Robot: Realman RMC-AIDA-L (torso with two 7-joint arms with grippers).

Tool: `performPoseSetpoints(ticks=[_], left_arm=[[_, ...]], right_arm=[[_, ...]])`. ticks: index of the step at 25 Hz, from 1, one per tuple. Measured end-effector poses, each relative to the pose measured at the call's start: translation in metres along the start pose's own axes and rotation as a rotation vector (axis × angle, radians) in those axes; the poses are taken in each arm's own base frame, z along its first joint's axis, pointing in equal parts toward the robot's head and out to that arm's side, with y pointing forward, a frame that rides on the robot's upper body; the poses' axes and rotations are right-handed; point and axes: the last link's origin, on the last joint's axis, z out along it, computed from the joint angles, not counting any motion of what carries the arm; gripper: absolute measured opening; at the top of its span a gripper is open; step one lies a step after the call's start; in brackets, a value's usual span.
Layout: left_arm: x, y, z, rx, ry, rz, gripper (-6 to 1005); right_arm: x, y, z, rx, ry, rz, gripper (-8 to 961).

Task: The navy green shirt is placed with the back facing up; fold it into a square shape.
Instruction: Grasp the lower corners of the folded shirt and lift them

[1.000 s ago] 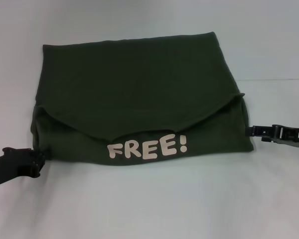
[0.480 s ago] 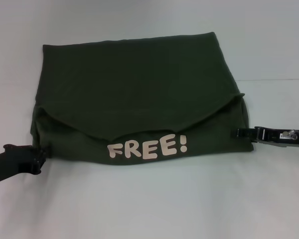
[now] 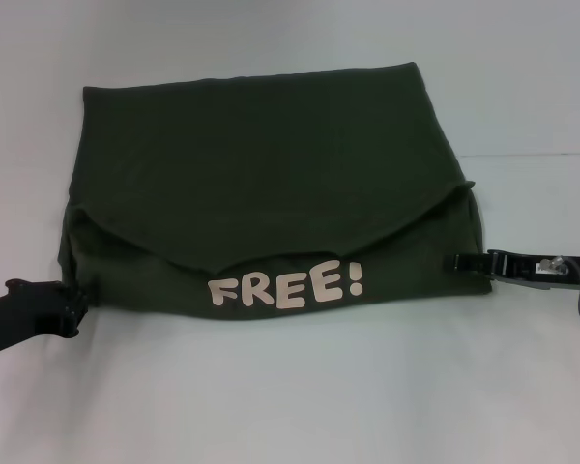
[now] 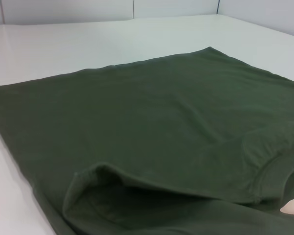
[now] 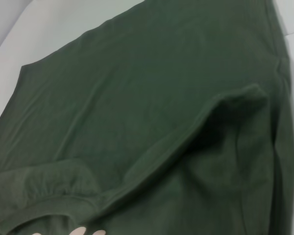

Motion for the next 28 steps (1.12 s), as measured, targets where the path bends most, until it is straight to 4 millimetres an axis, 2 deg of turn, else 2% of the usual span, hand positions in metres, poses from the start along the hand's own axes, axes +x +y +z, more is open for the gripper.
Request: performPoseSetpoints(ticks=[5, 10, 19, 24, 28], left_arm=[[0.000, 0.000, 0.000, 0.000, 0.001, 0.000, 27], [0.000, 0.000, 0.000, 0.000, 0.000, 0.000, 27], [-0.001, 0.001, -0.001, -0.007, 0.000, -0.015, 27], [0.000, 0.005, -0.007, -0.052, 0.014, -0.063, 28], [0.001, 0.011, -0.024, -0.122, 0.039, -0.125, 28]], right_arm=[[0.003, 0.005, 0.003, -0.018, 0.008, -0.001, 718], [0.005, 0.004, 0.002, -0.021, 0.007, -0.023, 508], [0.009, -0.001, -0.002, -0.020, 0.007, -0.028, 223], [0.013, -0.002, -0.010, -0.059, -0.002, -0.065, 57], [0.020, -0.008, -0.027, -0.092, -0.033, -0.092, 32]])
